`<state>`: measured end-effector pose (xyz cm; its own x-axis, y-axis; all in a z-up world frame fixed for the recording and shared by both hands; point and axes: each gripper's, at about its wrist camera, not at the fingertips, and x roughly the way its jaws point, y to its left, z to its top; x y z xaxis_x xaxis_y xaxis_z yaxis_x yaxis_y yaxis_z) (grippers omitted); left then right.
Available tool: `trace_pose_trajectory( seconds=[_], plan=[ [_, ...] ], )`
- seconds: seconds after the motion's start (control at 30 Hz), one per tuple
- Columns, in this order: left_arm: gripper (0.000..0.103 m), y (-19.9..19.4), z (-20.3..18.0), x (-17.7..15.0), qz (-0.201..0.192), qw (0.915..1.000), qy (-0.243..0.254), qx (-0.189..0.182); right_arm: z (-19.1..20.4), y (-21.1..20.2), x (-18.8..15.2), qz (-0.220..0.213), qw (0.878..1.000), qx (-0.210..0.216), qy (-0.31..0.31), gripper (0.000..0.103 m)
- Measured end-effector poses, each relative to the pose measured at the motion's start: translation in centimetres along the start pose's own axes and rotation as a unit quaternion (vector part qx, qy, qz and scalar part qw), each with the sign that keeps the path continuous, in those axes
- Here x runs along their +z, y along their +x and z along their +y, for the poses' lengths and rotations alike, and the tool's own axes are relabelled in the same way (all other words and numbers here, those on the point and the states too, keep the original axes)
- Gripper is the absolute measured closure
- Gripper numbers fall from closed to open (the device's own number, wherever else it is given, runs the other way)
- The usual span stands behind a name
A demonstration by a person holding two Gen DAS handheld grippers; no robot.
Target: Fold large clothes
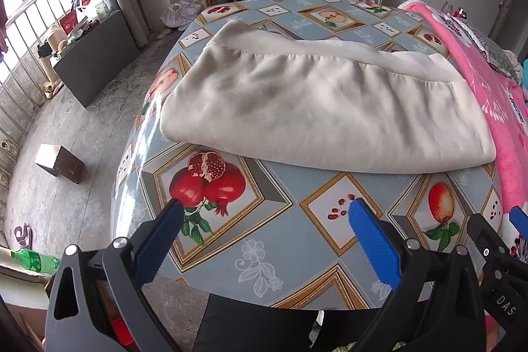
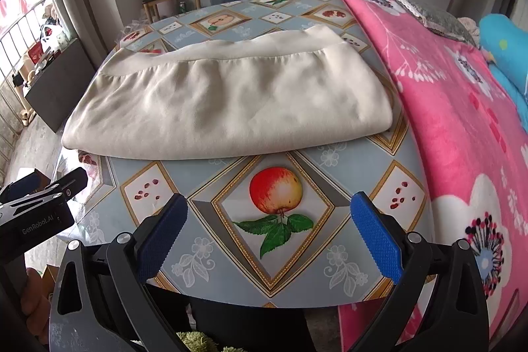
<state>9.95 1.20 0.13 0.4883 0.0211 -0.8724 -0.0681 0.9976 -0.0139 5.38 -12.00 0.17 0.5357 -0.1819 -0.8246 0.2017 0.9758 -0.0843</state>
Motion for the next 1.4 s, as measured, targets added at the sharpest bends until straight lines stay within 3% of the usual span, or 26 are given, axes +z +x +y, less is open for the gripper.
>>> trace_pose_trajectory(
  seconds=[1.4],
  plan=[
    [0.005,-0.1,-1.7,-0.4,0.003,0.9993,0.033,-0.015,-1.4,-0.8,0.2,-0.006,1.0,-0.005,0.016,0.007]
  ],
)
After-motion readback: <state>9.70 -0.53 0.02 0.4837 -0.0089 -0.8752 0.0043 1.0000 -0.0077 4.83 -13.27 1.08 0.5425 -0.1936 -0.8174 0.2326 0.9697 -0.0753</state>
